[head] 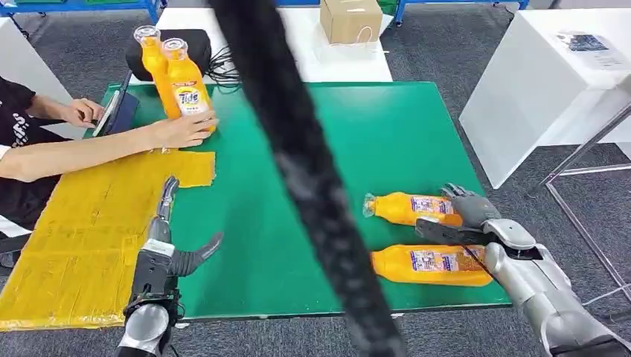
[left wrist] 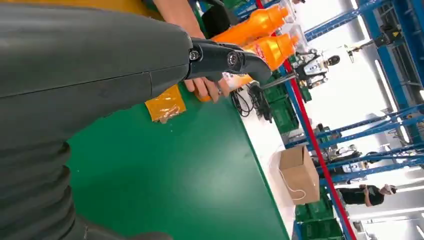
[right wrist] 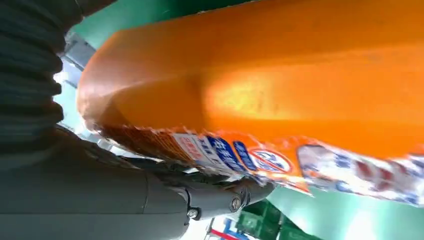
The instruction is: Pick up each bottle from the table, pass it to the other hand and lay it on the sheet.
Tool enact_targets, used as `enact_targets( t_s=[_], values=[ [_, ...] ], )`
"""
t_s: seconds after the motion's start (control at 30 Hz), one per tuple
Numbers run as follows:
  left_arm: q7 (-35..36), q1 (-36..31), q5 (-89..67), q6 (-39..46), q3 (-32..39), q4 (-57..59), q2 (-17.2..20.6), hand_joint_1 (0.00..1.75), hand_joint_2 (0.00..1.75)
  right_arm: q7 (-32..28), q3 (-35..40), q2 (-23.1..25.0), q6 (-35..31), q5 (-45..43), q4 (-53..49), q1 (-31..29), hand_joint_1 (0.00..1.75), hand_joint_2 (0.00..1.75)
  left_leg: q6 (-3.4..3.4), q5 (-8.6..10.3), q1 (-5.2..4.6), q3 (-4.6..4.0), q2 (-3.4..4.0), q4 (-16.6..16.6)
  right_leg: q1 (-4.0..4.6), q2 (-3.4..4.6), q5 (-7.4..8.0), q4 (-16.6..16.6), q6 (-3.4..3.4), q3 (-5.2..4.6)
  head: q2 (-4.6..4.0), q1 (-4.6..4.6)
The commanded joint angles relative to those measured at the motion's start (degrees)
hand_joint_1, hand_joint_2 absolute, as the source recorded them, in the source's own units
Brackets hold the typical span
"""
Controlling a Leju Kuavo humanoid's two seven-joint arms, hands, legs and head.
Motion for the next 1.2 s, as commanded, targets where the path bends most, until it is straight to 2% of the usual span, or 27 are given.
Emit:
enact_targets(
  t_s=[0.03, 0.07, 0.1, 0.13, 0.2, 0.23, 0.33, 0.5, 0.57, 0.6, 0.8, 0.83, 1.0, 1.03, 1.07, 1.1, 1.13, 1.2],
  values=[
    [1.11, -0.75, -0.15, 0.31, 0.34, 2.16, -0.77, 0.00, 1.75, 6.25, 0.09, 5.36, -7.67, 5.98, 2.25, -0.19, 1.34, 1.75, -0.09, -0.03, 0.07, 0.24, 0.08, -0.08, 0.10, -0.06, 0.01, -0.14, -0.15, 0.26, 0.00, 0.00],
    [1.36, -0.26, -0.38, 0.35, 0.54, 1.43, -0.80, 0.00, 1.75, 6.62, -0.59, 6.34, -8.52, 6.95, 0.20, 0.40, 1.34, 1.75, -0.07, -0.02, 0.05, 0.20, 0.11, -0.07, 0.08, 0.00, 0.04, -0.13, -0.10, 0.22, 0.00, 0.02],
    [1.64, 0.20, -0.59, 0.38, 0.77, 0.79, -0.86, 0.00, 1.75, 6.83, -1.44, 7.27, -10.91, 7.84, -2.58, 1.28, 1.66, 1.75, -0.11, -0.05, 0.09, 0.27, 0.25, -0.10, 0.12, 0.10, 0.07, -0.16, -0.15, 0.25, 0.00, 0.02],
    [1.90, 0.67, -0.84, 0.38, 1.09, 0.05, -0.95, 0.00, 1.75, 6.69, -2.72, 8.50, -12.12, 8.28, -5.66, 2.44, 1.75, 1.75, -0.07, -0.04, 0.06, 0.20, 0.26, -0.07, 0.10, 0.14, 0.07, -0.11, -0.12, 0.20, 0.00, 0.02],
    [2.10, 1.76, -1.14, 0.28, 1.66, -1.29, -1.11, 0.00, 1.75, 2.84, -6.05, 12.14, -14.63, 4.84, -14.26, 5.63, 1.75, 1.75, -0.09, -0.08, 0.00, 0.22, 0.39, -0.08, 0.08, 0.24, 0.08, -0.07, -0.13, 0.16, 0.00, 0.00],
    [2.10, 2.14, -1.22, 0.24, 1.80, -1.73, -1.12, 0.00, 1.75, -0.29, -8.12, 14.53, -16.51, 0.21, -19.08, 7.57, 1.75, 1.75, -0.08, -0.08, 0.03, 0.18, 0.41, -0.05, 0.10, 0.27, 0.09, -0.06, -0.11, 0.13, 0.00, 0.00],
    [2.07, 2.87, -1.58, 0.12, 1.64, -2.53, -1.24, 0.00, 1.75, -1.87, -8.87, 18.90, -20.37, -1.88, -30.72, 12.38, 1.75, 1.75, -0.15, -0.16, 0.06, 0.29, 0.52, -0.10, 0.13, 0.32, 0.02, -0.04, -0.18, 0.16, 0.00, -0.02],
    [2.06, 2.50, -2.00, 0.11, 0.60, -2.05, -1.22, 0.00, 1.75, -3.59, -7.17, 21.82, -24.58, -2.25, -34.42, 14.02, 1.75, 1.75, -0.14, -0.12, 0.18, 0.16, 0.16, -0.03, 0.20, 0.02, -0.10, 0.05, -0.17, 0.11, 0.00, -0.02],
    [2.07, 2.34, -2.08, 0.20, 0.21, -1.83, -1.09, 0.00, 1.75, -5.98, -7.14, 23.30, -27.32, -4.38, -35.32, 14.53, 1.75, 1.75, -0.10, -0.05, 0.23, 0.03, 0.01, -0.03, 0.22, -0.03, -0.09, 0.05, -0.14, 0.02, 0.00, 0.00],
    [2.07, 2.28, -2.07, 0.10, -0.03, -1.68, -1.06, 0.00, 1.75, -8.28, -7.08, 24.88, -28.30, -8.20, -36.51, 15.15, 1.75, 1.75, -0.14, -0.13, 0.26, 0.12, 0.10, 0.00, 0.26, 0.00, -0.13, 0.06, -0.20, 0.11, 0.00, 0.00],
    [2.07, 2.22, -2.01, 0.05, -0.16, -1.50, -1.07, 0.00, 1.75, -8.13, -6.56, 25.04, -28.13, -7.99, -37.23, 15.57, 1.75, 1.75, -0.13, -0.04, 0.19, -0.03, -0.01, -0.05, 0.18, -0.06, -0.09, 0.04, -0.17, -0.02, 0.00, 0.00],
    [2.07, 2.22, -2.01, 0.05, -0.16, -1.50, -1.07, 0.00, 1.75, -8.13, -6.56, 25.04, -28.13, -7.99, -37.23, 15.57, 1.75, 1.75, -0.21, -0.13, 0.21, 0.21, 0.09, -0.08, 0.23, -0.08, -0.16, 0.02, -0.29, 0.19, 0.00, 0.02],
    [2.07, 2.22, -2.01, 0.05, -0.16, -1.50, -1.05, 0.00, 1.75, -8.13, -6.67, 24.90, -28.14, -8.00, -37.21, 15.56, 1.75, 1.75, -0.10, -0.01, 0.19, -0.11, -0.07, -0.03, 0.18, -0.08, -0.07, 0.04, -0.13, -0.07, 0.00, 0.02],
    [2.15, 2.11, -1.70, -0.30, -0.45, -1.41, -0.93, 0.00, 1.75, -10.64, -7.20, 26.24, -27.61, -13.77, -38.04, 15.92, 1.75, 1.75, -0.17, -0.10, 0.20, 0.09, -0.02, -0.03, 0.21, -0.13, -0.15, 0.04, -0.23, 0.11, 0.00, 0.02],
    [2.16, 2.06, -1.48, -0.66, -0.56, -1.39, -0.95, 0.00, 1.75, -11.85, -7.07, 26.86, -26.54, -17.02, -38.52, 16.19, 1.75, 1.75, -0.11, -0.03, 0.18, -0.07, -0.02, -0.04, 0.18, -0.05, -0.07, 0.03, -0.14, -0.04, 0.00, 0.02],
    [2.14, 1.70, -1.33, -1.07, -1.08, -0.94, -0.90, 0.00, 1.75, -13.35, -6.87, 28.32, -23.73, -23.13, -39.04, 16.73, 1.75, 1.75, -0.14, -0.07, 0.19, 0.00, -0.03, -0.03, 0.19, -0.09, -0.11, 0.04, -0.18, 0.02, 0.00, 0.00],
    [2.13, 1.49, -1.12, -1.41, -1.36, -0.76, -0.92, 0.00, 1.75, -13.28, -6.57, 28.90, -22.62, -24.65, -38.72, 16.80, 1.75, 1.75, -0.12, -0.03, 0.18, -0.07, -0.05, -0.04, 0.18, -0.06, -0.08, 0.04, -0.14, -0.05, 0.00, 0.00],
    [2.11, 0.14, -0.11, -2.84, -3.00, 0.23, -0.79, 0.00, 1.75, -13.34, -3.90, 30.97, -14.26, -33.35, -34.55, 15.98, 1.75, 1.75, -0.15, -0.08, 0.20, 0.05, -0.01, -0.05, 0.20, -0.08, -0.12, 0.03, -0.20, 0.05, 0.00, 0.00]
  ],
)
